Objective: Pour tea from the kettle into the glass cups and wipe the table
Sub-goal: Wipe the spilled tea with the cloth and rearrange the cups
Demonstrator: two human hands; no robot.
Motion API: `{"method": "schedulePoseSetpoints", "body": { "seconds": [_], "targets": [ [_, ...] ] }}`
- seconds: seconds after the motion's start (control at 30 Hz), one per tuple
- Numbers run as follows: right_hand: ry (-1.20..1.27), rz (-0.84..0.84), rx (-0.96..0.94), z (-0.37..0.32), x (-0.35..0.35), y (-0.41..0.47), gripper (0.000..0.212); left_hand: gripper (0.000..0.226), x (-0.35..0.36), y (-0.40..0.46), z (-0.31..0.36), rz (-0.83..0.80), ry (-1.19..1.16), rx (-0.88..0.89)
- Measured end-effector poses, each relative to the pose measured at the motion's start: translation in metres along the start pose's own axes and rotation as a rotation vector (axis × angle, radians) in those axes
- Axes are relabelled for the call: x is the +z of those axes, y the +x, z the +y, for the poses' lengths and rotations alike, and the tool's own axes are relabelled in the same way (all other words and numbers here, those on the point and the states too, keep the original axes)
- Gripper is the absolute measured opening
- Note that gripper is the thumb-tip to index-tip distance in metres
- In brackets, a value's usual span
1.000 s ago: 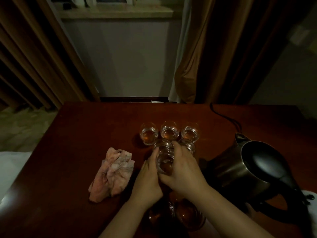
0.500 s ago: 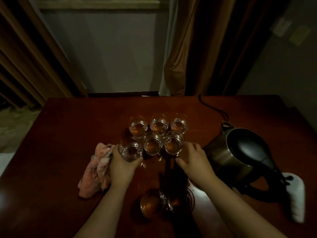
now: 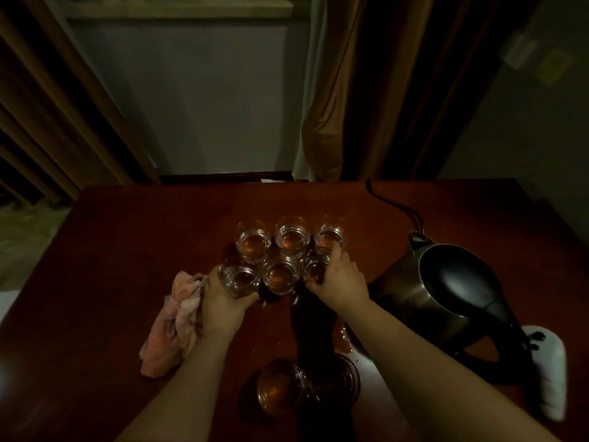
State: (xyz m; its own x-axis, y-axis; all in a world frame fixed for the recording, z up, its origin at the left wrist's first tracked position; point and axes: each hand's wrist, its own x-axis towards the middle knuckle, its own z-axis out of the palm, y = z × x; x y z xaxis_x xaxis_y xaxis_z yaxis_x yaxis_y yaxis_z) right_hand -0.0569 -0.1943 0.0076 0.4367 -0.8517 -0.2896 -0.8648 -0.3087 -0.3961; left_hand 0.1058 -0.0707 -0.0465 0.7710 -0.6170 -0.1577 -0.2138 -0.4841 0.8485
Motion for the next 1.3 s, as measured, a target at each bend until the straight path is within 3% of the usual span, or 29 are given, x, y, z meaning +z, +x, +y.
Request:
{"method": "schedulePoseSetpoints", "body": {
  "seconds": [0.13,0.33,0.53,0.63,0.67,0.73,0.83,0.93,1.03,1.1,1.13,1.2,1.3],
  "targets": [
    [0.055,0.062,-0.015,0.002,0.004,-0.002,0.087,0.083,0.003,0.002,0.0,-0.014,-0.017,0.009],
    [0.131,0.115,0.007,0.014,0.005,-0.003,0.094,0.086,0.012,0.0,0.005,0.003,0.019,-0.024],
    [0.139,0.125,-0.001,0.018,-0.001,-0.01,0.095,0.108,0.01,-0.001,0.009,-0.049,0.058,-0.078],
    [0.273,0.227,-0.061,0.018,-0.013,-0.035,0.079,0.096,-0.014,-0.015,0.007,0.083,0.163,0.002],
    [0.302,0.201,-0.107,0.021,-0.016,-0.048,0.072,0.087,-0.024,-0.021,0.004,0.17,0.212,0.045],
    [0.257,-0.017,-0.208,0.026,-0.018,-0.079,0.07,0.079,-0.043,-0.029,-0.01,0.259,0.392,0.029],
    [-0.034,-0.402,-0.303,0.029,-0.009,-0.117,0.097,0.087,-0.059,-0.034,-0.034,0.05,0.526,-0.198],
    [-0.244,-0.444,-0.347,0.025,0.007,-0.135,0.108,0.079,-0.064,-0.034,-0.038,-0.104,0.518,-0.246],
    [-0.282,-0.381,-0.308,0.028,0.019,-0.139,0.104,0.059,-0.072,-0.038,-0.028,-0.057,0.443,-0.146],
    [-0.252,-0.342,-0.272,0.031,0.022,-0.141,0.096,0.045,-0.08,-0.046,-0.023,-0.074,0.409,0.025],
    [-0.231,-0.322,-0.26,0.032,0.024,-0.142,0.092,0.042,-0.085,-0.051,-0.019,-0.124,0.368,0.121],
    [-0.201,-0.291,-0.256,0.032,0.023,-0.143,0.088,0.055,-0.088,-0.057,0.001,-0.308,0.291,0.29],
    [-0.198,-0.265,-0.255,0.038,0.023,-0.144,0.084,0.054,-0.067,-0.055,0.031,-0.549,0.388,0.535]
  ]
}}
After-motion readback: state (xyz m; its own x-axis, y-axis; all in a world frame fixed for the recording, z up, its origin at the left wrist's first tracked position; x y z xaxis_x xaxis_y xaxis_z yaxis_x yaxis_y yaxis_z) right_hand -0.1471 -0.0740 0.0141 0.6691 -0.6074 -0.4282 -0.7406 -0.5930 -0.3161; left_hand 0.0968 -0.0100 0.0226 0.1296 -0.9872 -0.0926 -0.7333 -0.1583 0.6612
